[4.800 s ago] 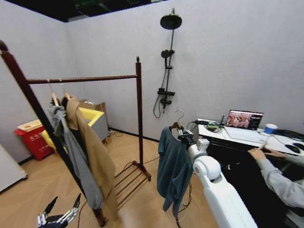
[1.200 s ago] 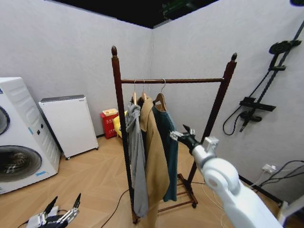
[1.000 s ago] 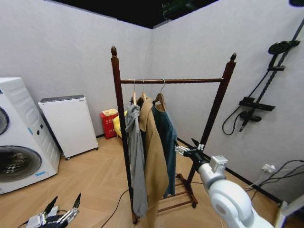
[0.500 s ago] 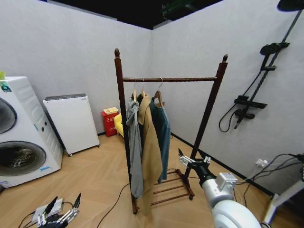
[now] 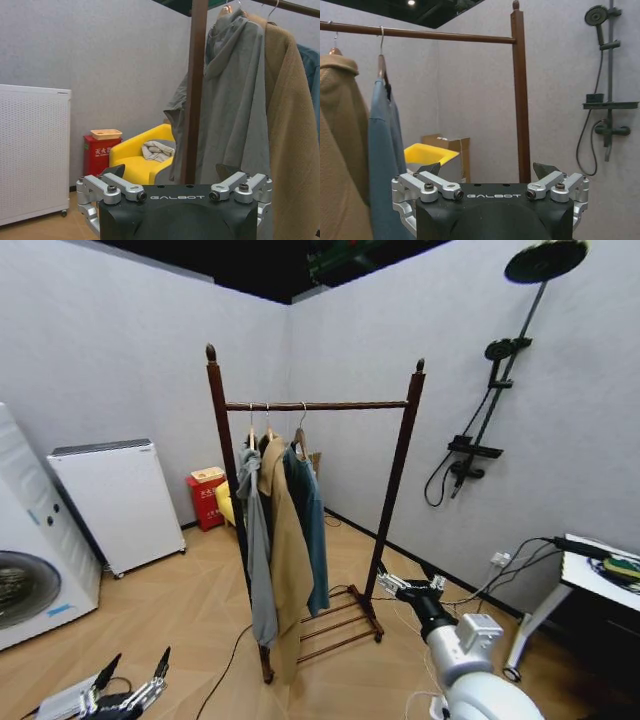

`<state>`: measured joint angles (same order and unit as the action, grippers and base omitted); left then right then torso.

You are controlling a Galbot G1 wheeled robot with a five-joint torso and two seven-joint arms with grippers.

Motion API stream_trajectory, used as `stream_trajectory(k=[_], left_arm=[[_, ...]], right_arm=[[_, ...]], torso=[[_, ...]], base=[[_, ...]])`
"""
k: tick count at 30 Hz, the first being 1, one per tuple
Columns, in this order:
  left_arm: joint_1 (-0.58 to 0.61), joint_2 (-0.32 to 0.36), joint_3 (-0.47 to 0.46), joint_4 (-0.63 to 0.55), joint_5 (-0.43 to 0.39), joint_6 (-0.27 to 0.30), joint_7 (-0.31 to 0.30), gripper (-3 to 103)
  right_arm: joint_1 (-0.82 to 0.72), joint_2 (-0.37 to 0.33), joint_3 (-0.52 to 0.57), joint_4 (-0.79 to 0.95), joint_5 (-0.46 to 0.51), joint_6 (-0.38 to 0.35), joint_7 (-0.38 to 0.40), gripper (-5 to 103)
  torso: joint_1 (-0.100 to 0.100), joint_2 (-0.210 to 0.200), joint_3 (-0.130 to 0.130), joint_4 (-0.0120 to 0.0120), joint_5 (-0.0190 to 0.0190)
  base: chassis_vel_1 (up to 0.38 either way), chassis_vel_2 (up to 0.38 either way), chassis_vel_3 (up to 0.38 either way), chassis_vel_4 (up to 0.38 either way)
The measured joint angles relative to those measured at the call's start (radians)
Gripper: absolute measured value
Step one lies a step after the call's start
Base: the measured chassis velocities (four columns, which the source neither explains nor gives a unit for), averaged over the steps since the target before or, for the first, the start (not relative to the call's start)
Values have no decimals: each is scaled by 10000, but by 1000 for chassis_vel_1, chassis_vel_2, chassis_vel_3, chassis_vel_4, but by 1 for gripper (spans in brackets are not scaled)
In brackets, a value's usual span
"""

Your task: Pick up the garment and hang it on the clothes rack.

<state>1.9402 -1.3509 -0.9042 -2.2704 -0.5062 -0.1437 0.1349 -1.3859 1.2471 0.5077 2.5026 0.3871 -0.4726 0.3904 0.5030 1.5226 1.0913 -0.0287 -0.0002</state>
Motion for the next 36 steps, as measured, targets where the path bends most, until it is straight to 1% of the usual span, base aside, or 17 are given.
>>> stream_trajectory(k=[3, 6, 8, 9, 11, 13, 18, 22, 28, 30, 36], left_arm=[[0, 0, 0, 0, 0, 0, 0, 100], [0, 0, 0, 0, 0, 0, 0, 100], [0, 0, 0, 0, 0, 1, 0, 100], [0, 0, 0, 0, 0, 1, 0, 100], [0, 0, 0, 0, 0, 1, 0, 100], [0, 0, 0, 0, 0, 1, 0, 100], [0, 0, 0, 0, 0, 0, 0, 100], [0, 0, 0, 0, 0, 0, 0, 100], [0, 0, 0, 0, 0, 0, 0, 100], [0, 0, 0, 0, 0, 0, 0, 100], [0, 0, 0, 0, 0, 0, 1, 100]], right_arm=[[23, 106, -28, -5, -262, 50, -109, 100], [72, 170, -86, -8, -419, 66, -147, 100], [119, 200, -156, -131, -929, 131, -168, 100], [119, 200, -156, -131, -929, 131, -168, 100], [93, 258, -255, -263, -1469, 326, -193, 100], [38, 291, -300, -255, -1544, 355, -203, 100], [6, 310, -261, -118, -1589, 366, -290, 100], [132, 226, 263, -42, -1554, 123, -741, 100], [133, 55, 434, -35, -1446, 42, -825, 100], [261, -16, 670, -33, -1343, -165, -938, 100], [345, -297, 984, -28, -1054, -379, -983, 100]], torso=[[-2, 1, 0, 0, 4], [-6, 2, -1, -1, 0], [-10, 4, -3, -1, 2], [-10, 4, -3, -1, 2], [-9, 4, -2, -1, 2], [-9, 4, -3, 0, 2], [-8, 3, -2, -1, 3], [-8, 3, -2, -1, 3], [-8, 3, -2, 0, 2], [-8, 3, -2, -1, 3], [-6, 3, -1, -1, 3]], base=[[-90, -85, -98, -117], [-89, -102, -110, -98], [-100, -146, -147, -107], [-100, -137, -140, -107], [-116, -138, -120, -117], [-137, -126, -116, -118], [-136, -126, -121, -127], [-145, -124, -118, -131], [-108, -127, -122, -124], [-101, -118, -156, -124], [-93, -155, -151, -83]])
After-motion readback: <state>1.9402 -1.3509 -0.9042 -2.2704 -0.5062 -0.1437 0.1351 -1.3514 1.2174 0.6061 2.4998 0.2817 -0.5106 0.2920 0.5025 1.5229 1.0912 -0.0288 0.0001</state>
